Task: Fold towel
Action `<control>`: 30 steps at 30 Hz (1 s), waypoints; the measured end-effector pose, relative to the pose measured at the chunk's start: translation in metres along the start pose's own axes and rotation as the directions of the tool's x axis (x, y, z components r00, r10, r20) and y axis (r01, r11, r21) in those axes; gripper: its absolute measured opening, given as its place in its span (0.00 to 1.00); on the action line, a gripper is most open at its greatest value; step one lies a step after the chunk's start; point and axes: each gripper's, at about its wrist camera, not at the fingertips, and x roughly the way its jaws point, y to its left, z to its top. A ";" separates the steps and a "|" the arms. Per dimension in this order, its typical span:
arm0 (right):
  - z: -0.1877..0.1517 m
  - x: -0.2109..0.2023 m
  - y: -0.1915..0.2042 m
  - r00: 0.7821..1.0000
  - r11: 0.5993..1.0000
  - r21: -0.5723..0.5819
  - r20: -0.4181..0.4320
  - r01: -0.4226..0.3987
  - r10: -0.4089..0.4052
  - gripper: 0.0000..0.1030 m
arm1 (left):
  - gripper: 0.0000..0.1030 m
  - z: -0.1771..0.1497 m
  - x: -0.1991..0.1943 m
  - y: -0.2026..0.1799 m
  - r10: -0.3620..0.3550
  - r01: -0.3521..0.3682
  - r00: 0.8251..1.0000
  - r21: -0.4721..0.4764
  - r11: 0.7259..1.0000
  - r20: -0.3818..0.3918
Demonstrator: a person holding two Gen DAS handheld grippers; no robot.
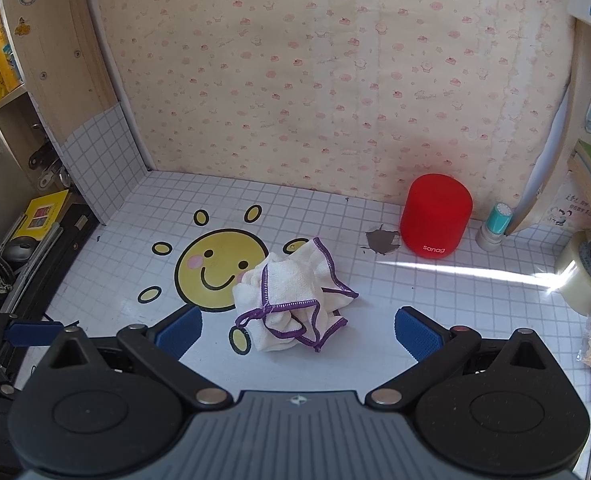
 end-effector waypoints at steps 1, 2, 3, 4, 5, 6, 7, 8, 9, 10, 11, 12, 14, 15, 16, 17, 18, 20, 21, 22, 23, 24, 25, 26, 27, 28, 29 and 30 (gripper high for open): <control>-0.001 0.000 0.000 1.000 1.000 0.004 0.001 -0.001 0.001 1.00 | 1.00 0.000 0.000 0.000 -0.001 0.001 1.000 0.000 1.000 -0.001; -0.001 0.000 -0.001 1.000 1.000 0.002 0.002 -0.001 0.001 1.00 | 1.00 0.000 0.000 0.000 -0.003 0.003 1.000 -0.001 1.000 -0.003; 0.000 0.000 -0.002 1.000 1.000 0.001 0.002 -0.001 0.001 1.00 | 1.00 0.000 0.000 0.000 -0.005 0.005 1.000 -0.001 1.000 -0.004; 0.000 0.000 -0.003 1.000 1.000 -0.001 0.003 -0.001 0.001 1.00 | 1.00 0.000 0.001 0.000 -0.004 0.004 1.000 0.000 1.000 -0.006; 0.000 0.000 -0.004 1.000 1.000 -0.003 0.003 -0.001 0.001 1.00 | 1.00 0.000 0.001 0.000 -0.003 0.003 1.000 0.000 1.000 -0.007; 0.000 0.000 -0.005 1.000 1.000 -0.005 0.003 -0.001 0.001 1.00 | 1.00 0.000 0.001 0.000 -0.005 0.005 1.000 -0.001 1.000 -0.007; 0.000 0.001 -0.006 1.000 1.000 -0.007 0.002 0.001 -0.001 1.00 | 1.00 0.001 0.001 0.001 -0.007 0.007 1.000 -0.001 1.000 -0.007; 0.000 0.001 -0.007 1.000 1.000 -0.009 0.001 0.003 -0.003 1.00 | 1.00 0.000 0.001 0.000 -0.010 0.009 1.000 -0.001 1.000 -0.006; 0.001 0.002 -0.008 1.000 1.000 -0.011 0.000 0.005 -0.005 1.00 | 1.00 0.000 0.001 0.000 -0.010 0.010 1.000 -0.001 1.000 -0.005; 0.001 0.003 -0.009 1.000 1.000 -0.012 -0.002 0.007 -0.007 1.00 | 1.00 0.000 0.001 0.000 -0.010 0.010 1.000 -0.001 1.000 -0.005; 0.001 0.003 -0.009 1.000 1.000 -0.009 -0.003 0.009 -0.009 1.00 | 1.00 0.000 0.001 0.001 -0.011 0.011 1.000 -0.001 1.000 -0.004; -0.002 0.002 0.001 1.000 1.000 -0.003 -0.007 0.017 -0.017 1.00 | 1.00 0.000 0.001 0.001 -0.014 0.014 1.000 -0.002 1.000 -0.003; -0.002 0.002 0.002 1.000 1.000 -0.002 -0.009 0.011 -0.011 1.00 | 1.00 0.000 0.001 0.001 -0.019 0.019 1.000 -0.005 1.000 0.000; -0.002 0.002 0.002 1.000 1.000 -0.004 -0.008 0.014 -0.014 1.00 | 1.00 0.000 0.001 0.001 -0.019 0.019 1.000 -0.006 1.000 0.001; -0.001 0.002 0.003 1.000 1.000 -0.007 -0.007 0.024 -0.024 1.00 | 1.00 -0.001 0.001 0.002 -0.018 0.018 1.000 -0.008 1.000 0.001; -0.001 0.002 0.003 0.999 0.999 -0.014 -0.009 0.032 -0.032 1.00 | 1.00 0.000 0.001 0.002 -0.019 0.019 1.000 -0.010 1.000 0.002; -0.001 0.003 0.003 0.999 0.999 -0.022 -0.010 0.039 -0.040 1.00 | 1.00 0.000 0.001 0.001 -0.019 0.019 1.000 -0.011 1.000 0.003; -0.001 0.003 0.004 0.998 0.998 -0.038 -0.013 0.055 -0.055 1.00 | 1.00 0.000 0.002 0.001 -0.017 0.017 1.000 -0.012 1.000 0.001; -0.001 0.004 0.004 0.998 0.997 -0.047 -0.014 0.062 -0.063 1.00 | 1.00 0.000 0.002 0.001 -0.013 0.013 1.000 -0.012 1.000 0.000; -0.001 0.004 0.005 0.998 0.997 -0.047 -0.015 0.062 -0.063 1.00 | 1.00 0.001 0.002 0.001 -0.014 0.014 1.000 -0.011 1.000 0.000; -0.001 0.004 0.006 0.998 0.997 -0.046 -0.016 0.061 -0.062 1.00 | 1.00 0.001 0.002 0.001 -0.016 0.016 1.000 -0.011 1.000 -0.001; -0.001 0.004 0.007 0.998 0.997 -0.045 -0.017 0.061 -0.061 1.00 | 1.00 0.001 0.002 0.001 -0.016 0.016 1.000 -0.010 1.000 0.000; -0.001 0.004 0.008 0.998 0.997 -0.045 -0.018 0.060 -0.061 1.00 | 1.00 0.001 0.002 0.001 -0.015 0.015 1.000 -0.009 1.000 0.000; -0.001 0.004 0.009 0.998 0.997 -0.044 -0.019 0.059 -0.060 1.00 | 1.00 0.001 0.002 0.001 -0.013 0.013 1.000 -0.008 1.000 0.000; 0.000 0.005 0.010 0.998 0.997 -0.043 -0.020 0.058 -0.059 1.00 | 1.00 0.002 0.002 0.001 -0.010 0.010 1.000 -0.008 1.000 -0.002; 0.000 0.005 0.011 0.998 0.997 -0.045 -0.023 0.058 -0.059 1.00 | 1.00 0.002 0.003 0.001 -0.008 0.008 1.000 -0.008 1.000 -0.004; 0.000 0.005 0.011 0.998 0.997 -0.045 -0.025 0.059 -0.061 1.00 | 1.00 0.002 0.003 0.002 -0.009 0.009 1.000 -0.009 1.000 -0.004; 0.000 0.005 0.011 0.998 0.997 -0.043 -0.024 0.060 -0.061 1.00 | 1.00 0.002 0.003 0.002 -0.009 0.009 1.000 -0.010 1.000 -0.005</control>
